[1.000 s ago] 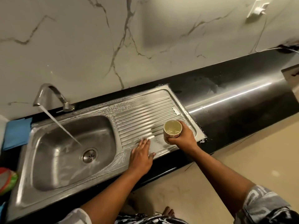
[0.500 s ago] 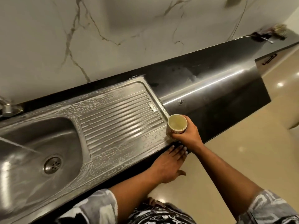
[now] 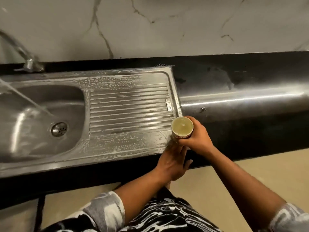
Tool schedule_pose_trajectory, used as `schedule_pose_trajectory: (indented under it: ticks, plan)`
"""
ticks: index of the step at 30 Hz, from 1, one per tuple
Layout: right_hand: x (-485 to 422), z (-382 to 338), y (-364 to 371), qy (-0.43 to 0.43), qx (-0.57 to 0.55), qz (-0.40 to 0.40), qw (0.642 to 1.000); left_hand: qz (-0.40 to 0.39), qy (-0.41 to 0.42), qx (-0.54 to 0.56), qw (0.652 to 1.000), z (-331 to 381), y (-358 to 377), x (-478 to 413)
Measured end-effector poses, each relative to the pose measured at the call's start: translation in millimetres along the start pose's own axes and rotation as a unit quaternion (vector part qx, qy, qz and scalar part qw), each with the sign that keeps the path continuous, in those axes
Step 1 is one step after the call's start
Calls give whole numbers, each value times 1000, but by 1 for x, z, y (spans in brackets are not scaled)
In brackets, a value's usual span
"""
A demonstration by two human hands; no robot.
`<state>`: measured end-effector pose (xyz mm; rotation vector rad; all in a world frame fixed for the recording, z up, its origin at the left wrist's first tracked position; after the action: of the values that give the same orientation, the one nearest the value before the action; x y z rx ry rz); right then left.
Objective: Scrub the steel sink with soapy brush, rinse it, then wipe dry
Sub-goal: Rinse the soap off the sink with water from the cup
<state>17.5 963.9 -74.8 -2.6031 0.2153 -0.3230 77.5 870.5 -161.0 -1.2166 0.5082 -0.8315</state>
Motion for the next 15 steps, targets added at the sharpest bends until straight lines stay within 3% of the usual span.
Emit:
schedule_pose_trajectory:
  ticks: [3, 8, 12, 15]
  plan:
    - [-14, -12, 8, -25, 24, -44, 998, 35, -91, 17, 995, -20, -12, -10]
    - [-29, -23, 9, -50, 36, -75, 995, -8, -205, -5, 979, -58, -1, -11]
    - [-37, -21, 2, -59, 26, -93, 994, 69, -140, 2, 988, -30, -13, -6]
    - [-40, -18, -4, -56, 14, -97, 994, 35, -105, -29, 993, -7, 2, -8]
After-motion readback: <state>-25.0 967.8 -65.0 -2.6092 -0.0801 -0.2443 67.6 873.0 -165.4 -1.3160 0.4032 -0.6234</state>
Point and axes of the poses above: each hand's wrist, its own x-axis away from the middle knuckle, its own y-axis out of the palm, z = x × y, the point moved 10 cm from there along -x, towards the middle knuckle, and after that the axes turned 8 degrees about -x, right-handed, at the moved point
